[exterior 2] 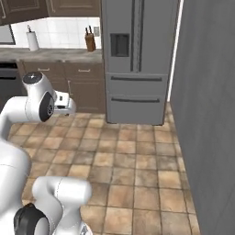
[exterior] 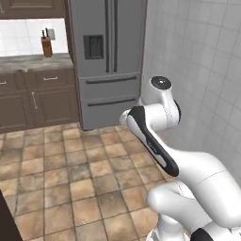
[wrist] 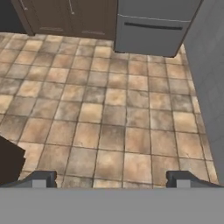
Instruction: Open the cabinet and move the ladle to the pot. Then close the cabinet.
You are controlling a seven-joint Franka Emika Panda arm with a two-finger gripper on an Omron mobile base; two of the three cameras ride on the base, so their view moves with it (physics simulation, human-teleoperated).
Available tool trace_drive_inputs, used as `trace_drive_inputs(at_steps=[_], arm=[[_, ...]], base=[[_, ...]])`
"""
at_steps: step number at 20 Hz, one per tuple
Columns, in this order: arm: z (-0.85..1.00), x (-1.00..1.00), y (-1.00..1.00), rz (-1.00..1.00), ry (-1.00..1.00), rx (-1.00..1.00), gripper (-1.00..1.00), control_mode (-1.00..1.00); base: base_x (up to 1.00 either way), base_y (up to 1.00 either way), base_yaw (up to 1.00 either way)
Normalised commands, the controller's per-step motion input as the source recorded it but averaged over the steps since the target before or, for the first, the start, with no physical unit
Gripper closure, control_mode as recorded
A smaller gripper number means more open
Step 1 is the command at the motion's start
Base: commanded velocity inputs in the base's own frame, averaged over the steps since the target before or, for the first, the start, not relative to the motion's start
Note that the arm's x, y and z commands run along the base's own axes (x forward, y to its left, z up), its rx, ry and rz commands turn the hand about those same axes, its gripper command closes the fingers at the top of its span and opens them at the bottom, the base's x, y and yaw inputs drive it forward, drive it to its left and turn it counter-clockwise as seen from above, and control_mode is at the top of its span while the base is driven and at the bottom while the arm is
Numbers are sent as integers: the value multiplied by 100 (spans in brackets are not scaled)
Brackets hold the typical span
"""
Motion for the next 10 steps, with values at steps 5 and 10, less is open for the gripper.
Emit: trace_drive_inputs(at_steps=[5, 10], arm=[[0, 0, 0, 0, 0, 0, -100, 100], [0, 0, 0, 0, 0, 0, -100, 100]], base=[[100, 40, 0], [100, 58, 0]])
